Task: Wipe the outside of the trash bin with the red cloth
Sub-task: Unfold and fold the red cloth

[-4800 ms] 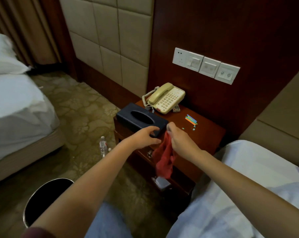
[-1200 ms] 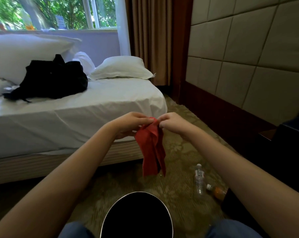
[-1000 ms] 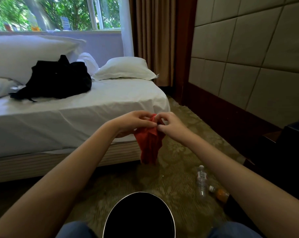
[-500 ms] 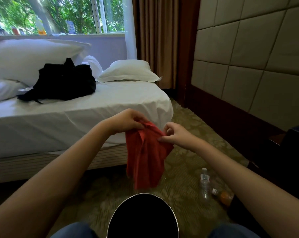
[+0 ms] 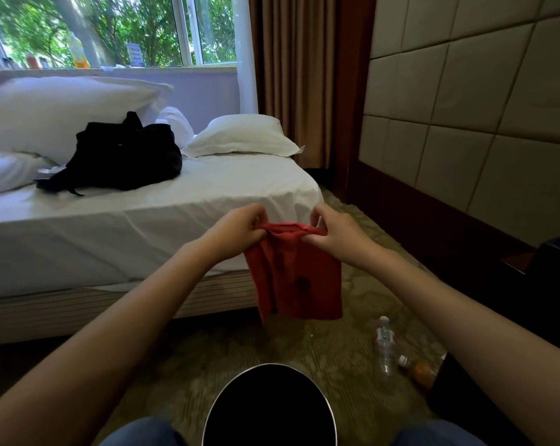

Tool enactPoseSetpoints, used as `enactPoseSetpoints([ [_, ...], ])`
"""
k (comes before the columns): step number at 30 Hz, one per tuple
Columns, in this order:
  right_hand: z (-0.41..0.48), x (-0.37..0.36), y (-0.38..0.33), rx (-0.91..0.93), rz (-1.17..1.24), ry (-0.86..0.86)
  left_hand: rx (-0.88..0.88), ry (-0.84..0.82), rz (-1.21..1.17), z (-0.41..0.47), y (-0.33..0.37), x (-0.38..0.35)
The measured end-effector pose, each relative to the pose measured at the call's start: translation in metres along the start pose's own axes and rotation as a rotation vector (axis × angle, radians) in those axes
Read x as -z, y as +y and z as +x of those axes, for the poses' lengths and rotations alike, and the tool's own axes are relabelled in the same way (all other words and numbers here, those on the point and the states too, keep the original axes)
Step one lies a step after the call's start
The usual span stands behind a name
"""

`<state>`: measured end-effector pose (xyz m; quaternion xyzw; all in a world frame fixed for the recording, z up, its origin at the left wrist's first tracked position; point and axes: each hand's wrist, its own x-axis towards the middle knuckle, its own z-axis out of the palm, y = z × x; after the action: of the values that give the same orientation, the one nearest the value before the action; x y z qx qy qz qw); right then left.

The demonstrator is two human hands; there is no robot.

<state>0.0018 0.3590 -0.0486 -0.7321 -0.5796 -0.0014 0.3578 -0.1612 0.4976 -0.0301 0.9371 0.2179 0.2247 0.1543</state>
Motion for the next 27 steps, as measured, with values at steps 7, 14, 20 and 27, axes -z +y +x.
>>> enactPoseSetpoints([
  [7,0.007,0.004,-0.001,-0.093,0.130,0.074,-0.047,0.030,-0.126,-0.001,0.009,-0.003],
  [14,0.009,0.022,0.001,-0.160,0.081,0.050,-0.299,-0.085,0.302,-0.010,0.014,-0.011],
  [20,0.007,0.038,-0.001,-0.053,-0.047,-0.014,-0.370,-0.076,0.414,-0.013,0.010,-0.009],
  [27,0.004,0.048,0.006,-0.015,-0.218,0.005,-0.308,0.022,0.160,-0.014,-0.009,-0.005],
])
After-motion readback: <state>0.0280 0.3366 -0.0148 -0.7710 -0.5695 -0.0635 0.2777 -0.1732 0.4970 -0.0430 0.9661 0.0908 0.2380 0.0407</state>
